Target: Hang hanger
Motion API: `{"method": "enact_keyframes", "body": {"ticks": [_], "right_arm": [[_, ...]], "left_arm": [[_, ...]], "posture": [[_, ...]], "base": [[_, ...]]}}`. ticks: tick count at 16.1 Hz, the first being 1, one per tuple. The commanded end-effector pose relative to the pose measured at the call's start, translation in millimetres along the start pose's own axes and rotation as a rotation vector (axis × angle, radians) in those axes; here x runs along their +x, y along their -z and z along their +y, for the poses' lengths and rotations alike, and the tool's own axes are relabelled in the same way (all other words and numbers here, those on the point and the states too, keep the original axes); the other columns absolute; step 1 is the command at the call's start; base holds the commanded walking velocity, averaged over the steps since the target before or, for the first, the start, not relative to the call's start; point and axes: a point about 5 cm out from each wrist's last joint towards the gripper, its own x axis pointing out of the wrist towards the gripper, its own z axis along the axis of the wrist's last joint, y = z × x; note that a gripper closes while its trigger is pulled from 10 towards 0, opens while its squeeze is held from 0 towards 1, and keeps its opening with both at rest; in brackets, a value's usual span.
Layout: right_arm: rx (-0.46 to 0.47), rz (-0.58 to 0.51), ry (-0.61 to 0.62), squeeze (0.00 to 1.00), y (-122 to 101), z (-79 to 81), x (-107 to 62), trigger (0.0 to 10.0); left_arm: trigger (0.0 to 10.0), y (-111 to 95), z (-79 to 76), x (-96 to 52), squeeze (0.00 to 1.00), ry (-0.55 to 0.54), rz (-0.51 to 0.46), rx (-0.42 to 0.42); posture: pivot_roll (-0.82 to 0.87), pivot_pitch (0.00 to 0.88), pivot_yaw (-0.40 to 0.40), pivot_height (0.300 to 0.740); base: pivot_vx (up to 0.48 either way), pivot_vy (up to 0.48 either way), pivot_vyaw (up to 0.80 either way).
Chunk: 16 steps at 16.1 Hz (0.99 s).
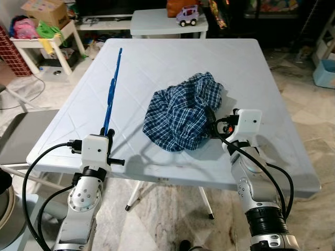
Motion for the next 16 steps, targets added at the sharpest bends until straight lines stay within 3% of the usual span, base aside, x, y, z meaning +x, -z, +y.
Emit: {"method": "enact_keyframes", "body": {"ticks": [1, 4, 16], "right_arm": [[-0.001, 0.019, -0.003, 1.00, 2, 2.9, 1.4, 10.0], [-0.006, 0.023, -0.003, 1.00, 2, 2.4, 2.0, 10.0], [-0.027, 0.024, 0.029, 1.00, 1, -5.5, 1.0, 10.0]], "left_arm": [[10.0, 25, -9.3, -8.7, 0.00, 0.045, 0.133, -0.023], [10.0, 25, -10.2, -5.6, 0.00, 0.048, 0.136, -0.025], [10.0, 25, -17.3, 1.0, 0.00, 0.087, 0.141, -0.032]], "posture": [[-0.04, 0.094, -0.010, 0.740], [-0.05, 0.092, -0.009, 0.740], [-0.08, 0.093, 0.000, 0.740]], "base": [[0.000, 0.000, -0.44], [0.000, 0.000, -0.44], [-0.270, 0.000, 0.00]]}}
